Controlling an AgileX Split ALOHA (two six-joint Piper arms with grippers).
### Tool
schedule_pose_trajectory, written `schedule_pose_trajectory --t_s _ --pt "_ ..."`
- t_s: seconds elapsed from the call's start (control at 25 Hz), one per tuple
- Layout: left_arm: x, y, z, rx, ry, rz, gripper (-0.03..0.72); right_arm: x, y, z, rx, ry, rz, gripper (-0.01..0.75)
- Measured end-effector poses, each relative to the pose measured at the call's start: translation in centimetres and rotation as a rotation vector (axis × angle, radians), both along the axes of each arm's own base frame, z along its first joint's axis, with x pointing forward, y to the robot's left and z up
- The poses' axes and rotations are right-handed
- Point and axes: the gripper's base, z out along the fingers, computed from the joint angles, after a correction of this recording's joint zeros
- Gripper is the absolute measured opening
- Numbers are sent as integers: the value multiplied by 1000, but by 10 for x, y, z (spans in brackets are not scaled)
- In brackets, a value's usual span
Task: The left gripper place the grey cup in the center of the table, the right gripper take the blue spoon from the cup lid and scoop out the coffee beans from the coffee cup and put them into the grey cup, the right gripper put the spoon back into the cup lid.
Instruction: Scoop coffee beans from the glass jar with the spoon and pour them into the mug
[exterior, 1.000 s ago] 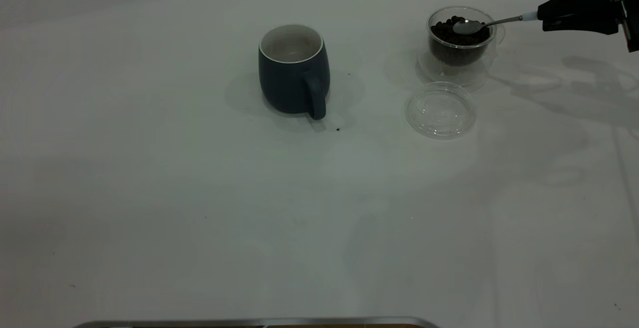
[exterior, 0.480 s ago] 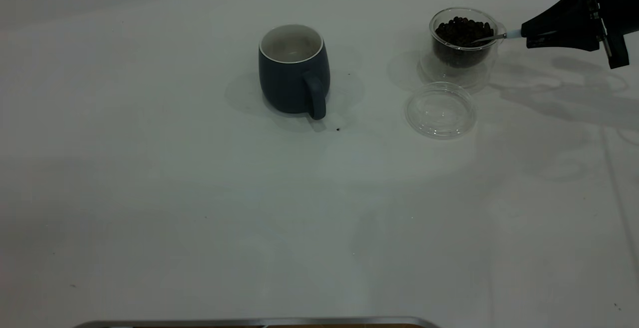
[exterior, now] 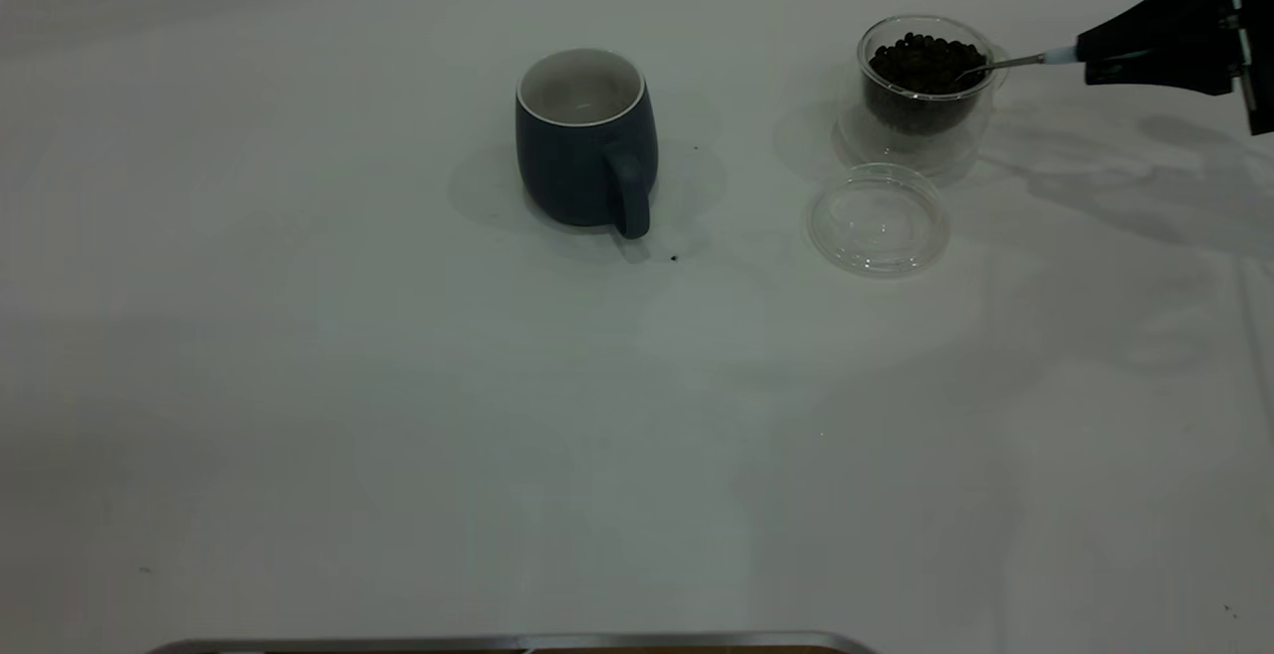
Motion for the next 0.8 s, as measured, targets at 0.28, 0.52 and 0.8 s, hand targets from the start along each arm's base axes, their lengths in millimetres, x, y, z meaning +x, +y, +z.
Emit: schedule_pose_trajectory --t_s 0.28,0.52,0.8 --pt "0 0 0 0 0 1 497 -2 -9 2 25 -9 -11 105" --pt "0 0 0 0 0 1 497 -4 -10 4 55 -17 5 105" --pt "0 0 0 0 0 1 497 -3 -6 7 81 -28 13 105"
